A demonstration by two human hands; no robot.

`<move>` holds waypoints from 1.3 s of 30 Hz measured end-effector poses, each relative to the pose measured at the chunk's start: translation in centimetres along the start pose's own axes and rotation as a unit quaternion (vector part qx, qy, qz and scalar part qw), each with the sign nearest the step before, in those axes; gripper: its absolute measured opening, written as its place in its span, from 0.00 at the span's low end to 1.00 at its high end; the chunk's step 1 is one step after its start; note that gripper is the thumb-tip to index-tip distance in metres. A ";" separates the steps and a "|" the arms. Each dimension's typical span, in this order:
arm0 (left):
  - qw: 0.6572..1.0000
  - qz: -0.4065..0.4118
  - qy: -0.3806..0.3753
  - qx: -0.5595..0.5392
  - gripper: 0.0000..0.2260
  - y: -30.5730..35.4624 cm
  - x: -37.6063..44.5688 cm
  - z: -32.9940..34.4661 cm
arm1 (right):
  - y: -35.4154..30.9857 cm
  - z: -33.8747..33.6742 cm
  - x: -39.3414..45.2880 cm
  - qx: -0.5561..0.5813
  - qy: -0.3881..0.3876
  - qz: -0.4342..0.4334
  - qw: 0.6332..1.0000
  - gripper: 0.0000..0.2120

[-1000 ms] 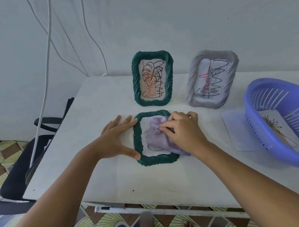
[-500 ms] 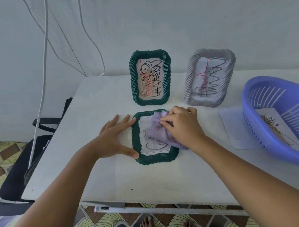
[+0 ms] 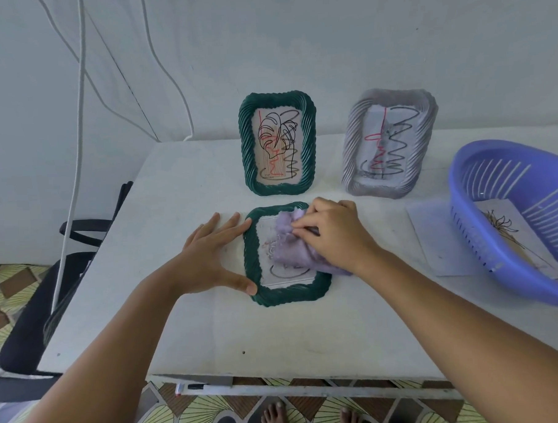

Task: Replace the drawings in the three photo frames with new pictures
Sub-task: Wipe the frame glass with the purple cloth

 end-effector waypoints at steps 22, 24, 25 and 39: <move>1.000 0.001 0.001 -0.007 0.57 -0.2 0.0 0.1 | 0.9 -1.0 -1.0 0.046 -0.058 -0.056 0.996 0.08; 1.000 0.001 0.000 -0.004 0.57 -0.2 0.0 0.0 | 0.3 -0.2 -0.5 0.054 -0.030 -0.049 0.997 0.08; 1.000 0.001 0.000 -0.003 0.57 -0.2 0.1 0.0 | 0.1 0.1 -0.6 0.069 -0.034 -0.051 0.996 0.08; 1.000 -0.002 0.001 0.003 0.57 0.0 0.0 0.0 | -0.2 -0.4 -1.2 0.111 -0.108 -0.047 0.987 0.08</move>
Point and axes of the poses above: each hand's wrist, its own x-axis towards the middle knuckle, its own z-axis out of the palm, y = z × x, the point moved 3 cm from there along x, towards the middle knuckle, and after that the axes turned 3 degrees about -z, right-handed, at the moved point
